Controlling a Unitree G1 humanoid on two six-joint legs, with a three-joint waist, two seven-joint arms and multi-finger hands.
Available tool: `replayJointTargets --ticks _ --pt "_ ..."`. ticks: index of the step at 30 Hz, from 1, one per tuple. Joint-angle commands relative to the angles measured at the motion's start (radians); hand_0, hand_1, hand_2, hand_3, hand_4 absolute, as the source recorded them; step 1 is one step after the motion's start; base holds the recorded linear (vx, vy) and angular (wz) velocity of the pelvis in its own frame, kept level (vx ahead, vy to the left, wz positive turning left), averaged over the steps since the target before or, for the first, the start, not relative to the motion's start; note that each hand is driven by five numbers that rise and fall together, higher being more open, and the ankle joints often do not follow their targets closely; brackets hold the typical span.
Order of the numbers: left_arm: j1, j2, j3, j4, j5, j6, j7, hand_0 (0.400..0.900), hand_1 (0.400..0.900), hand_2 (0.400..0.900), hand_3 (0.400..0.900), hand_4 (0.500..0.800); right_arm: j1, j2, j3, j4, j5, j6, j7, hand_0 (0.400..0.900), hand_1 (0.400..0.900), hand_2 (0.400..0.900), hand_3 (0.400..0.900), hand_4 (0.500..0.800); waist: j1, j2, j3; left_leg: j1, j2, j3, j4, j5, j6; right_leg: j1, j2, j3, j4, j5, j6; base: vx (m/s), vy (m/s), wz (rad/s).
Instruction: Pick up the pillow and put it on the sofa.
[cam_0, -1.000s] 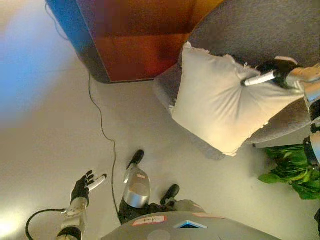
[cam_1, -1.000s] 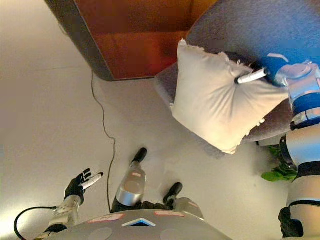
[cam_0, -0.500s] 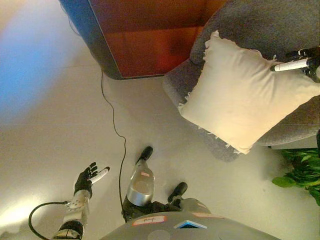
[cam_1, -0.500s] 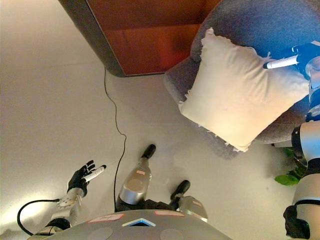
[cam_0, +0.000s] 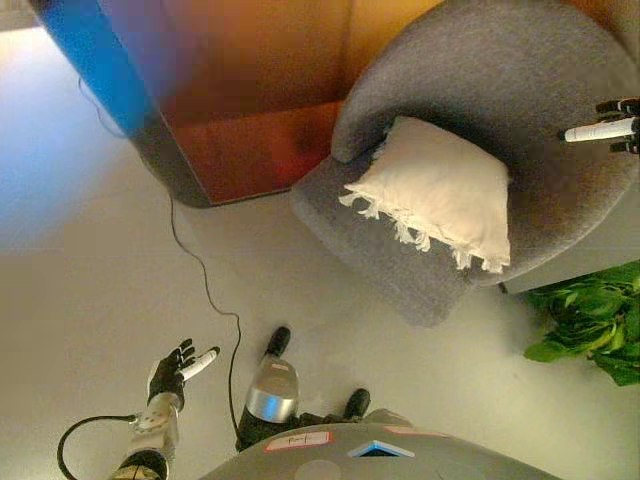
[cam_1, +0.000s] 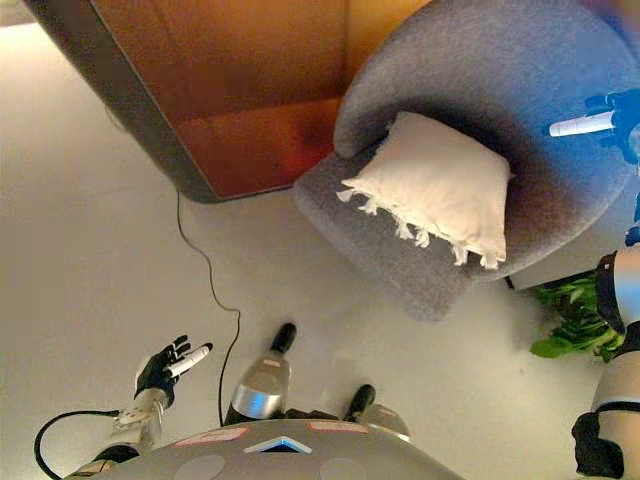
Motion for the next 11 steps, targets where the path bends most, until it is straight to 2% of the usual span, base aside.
replayJointTargets --ticks 1,2,5,8,11 --pt "-0.009 0.030 -0.041 0.027 0.016 0.011 -0.001 0.900 0.900 0.900 0.900 0.800 0.103 -0.071 -0.031 -0.199 0.099 -0.133 -0.077 0.900 0.900 0.900 0.900 0.800 -0.041 -0.018 -0.101 0.068 0.009 0.051 0.015 -0.098 0.023 -0.042 -0.019 0.059 0.059 -0.009 0.011 -0.03 0.057 -0.27" --pt "-0.015 0.029 -0.043 0.031 0.013 0.015 0.001 0.900 0.900 0.900 0.900 0.800 0.131 -0.060 -0.050 -0.225 0.109 -0.142 -0.094 0.900 0.900 0.900 0.900 0.800 -0.049 -0.017 -0.102 0.071 0.009 0.056 0.017 -0.101 0.024 -0.043 -0.019 0.066 0.061 -0.008 0.011 -0.04 0.063 -0.29" --pt "-0.051 0.015 -0.031 0.047 0.010 0.035 0.026 0.900 0.900 0.900 0.900 0.800 0.316 0.026 -0.170 -0.374 0.131 -0.198 -0.213 0.900 0.900 0.900 0.900 0.800 -0.092 -0.012 -0.107 0.094 0.011 0.086 0.019 -0.116 0.031 -0.044 -0.018 0.091 0.062 -0.005 0.012 -0.04 0.053 -0.29" --pt "-0.074 -0.011 -0.017 0.038 0.010 0.061 0.061 0.900 0.900 0.900 0.900 0.800 0.555 0.179 -0.287 -0.608 0.129 -0.235 -0.325 0.900 0.900 0.900 0.900 0.800 -0.145 -0.003 -0.111 0.117 0.011 0.119 0.015 -0.129 0.038 -0.046 -0.015 0.125 0.057 0.001 0.014 -0.05 0.051 -0.33" --pt "-0.078 -0.043 -0.006 0.017 0.003 0.077 0.082 0.900 0.900 0.900 0.900 0.800 0.776 0.316 -0.363 -0.716 0.127 -0.332 -0.369 0.900 0.900 0.900 0.900 0.800 -0.187 0.005 -0.112 0.134 0.010 0.144 0.018 -0.143 0.047 -0.047 -0.012 0.159 0.052 0.006 0.017 -0.05 0.049 -0.26"
